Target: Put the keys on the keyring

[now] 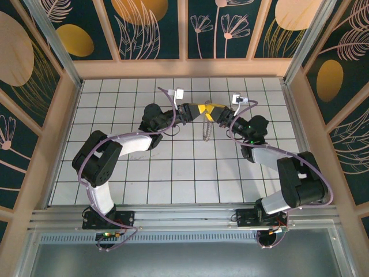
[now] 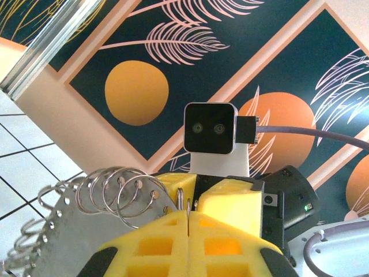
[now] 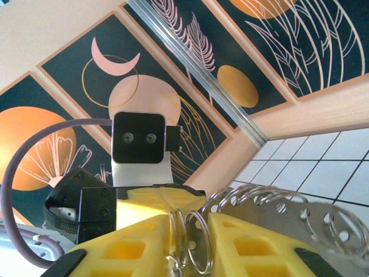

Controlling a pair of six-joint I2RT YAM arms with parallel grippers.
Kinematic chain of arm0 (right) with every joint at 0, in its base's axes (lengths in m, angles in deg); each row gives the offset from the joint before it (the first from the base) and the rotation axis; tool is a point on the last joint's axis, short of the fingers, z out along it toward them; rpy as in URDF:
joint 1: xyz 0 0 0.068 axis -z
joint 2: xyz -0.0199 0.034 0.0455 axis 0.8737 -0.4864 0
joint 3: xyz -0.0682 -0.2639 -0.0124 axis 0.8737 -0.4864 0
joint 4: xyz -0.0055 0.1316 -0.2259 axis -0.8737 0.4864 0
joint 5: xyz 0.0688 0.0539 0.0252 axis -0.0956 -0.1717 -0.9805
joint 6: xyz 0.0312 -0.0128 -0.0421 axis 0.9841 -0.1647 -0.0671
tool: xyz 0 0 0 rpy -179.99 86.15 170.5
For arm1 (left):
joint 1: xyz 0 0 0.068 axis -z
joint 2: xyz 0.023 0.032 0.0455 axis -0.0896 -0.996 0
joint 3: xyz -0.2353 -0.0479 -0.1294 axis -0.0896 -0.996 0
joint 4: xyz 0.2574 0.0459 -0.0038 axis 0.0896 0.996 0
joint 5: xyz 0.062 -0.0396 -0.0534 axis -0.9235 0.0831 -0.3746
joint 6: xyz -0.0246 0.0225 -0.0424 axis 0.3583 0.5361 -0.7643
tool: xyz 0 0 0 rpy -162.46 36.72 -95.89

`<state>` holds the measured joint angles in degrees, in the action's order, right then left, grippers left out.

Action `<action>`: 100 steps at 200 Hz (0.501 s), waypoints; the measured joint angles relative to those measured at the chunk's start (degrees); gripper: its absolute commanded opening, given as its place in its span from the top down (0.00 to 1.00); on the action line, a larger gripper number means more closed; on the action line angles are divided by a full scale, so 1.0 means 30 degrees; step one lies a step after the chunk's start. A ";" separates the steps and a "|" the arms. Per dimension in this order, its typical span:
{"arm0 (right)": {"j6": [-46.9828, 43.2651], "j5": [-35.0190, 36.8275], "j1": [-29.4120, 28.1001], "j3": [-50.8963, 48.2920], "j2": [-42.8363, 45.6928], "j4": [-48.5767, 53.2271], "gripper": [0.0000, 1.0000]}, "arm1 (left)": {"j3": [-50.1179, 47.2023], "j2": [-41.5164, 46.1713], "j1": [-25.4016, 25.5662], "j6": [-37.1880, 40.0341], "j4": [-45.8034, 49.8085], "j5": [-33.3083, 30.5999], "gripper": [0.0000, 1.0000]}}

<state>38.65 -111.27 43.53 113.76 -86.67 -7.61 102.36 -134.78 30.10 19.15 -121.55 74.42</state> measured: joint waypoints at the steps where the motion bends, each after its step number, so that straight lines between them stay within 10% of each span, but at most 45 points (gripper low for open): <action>1: -0.0007 0.0000 0.0000 0.0000 0.0000 -0.0007 0.64 | 0.0000 -0.0007 0.0000 0.0000 -0.0007 0.0000 1.00; 100: 0.0240 0.1027 0.0882 -0.0852 0.1705 -0.0284 0.62 | -0.0007 -0.0029 0.0000 -0.0007 -0.0466 0.0000 1.00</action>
<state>39.38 -108.19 46.17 111.21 -81.55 -8.47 102.33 -134.87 30.10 19.12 -122.95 74.42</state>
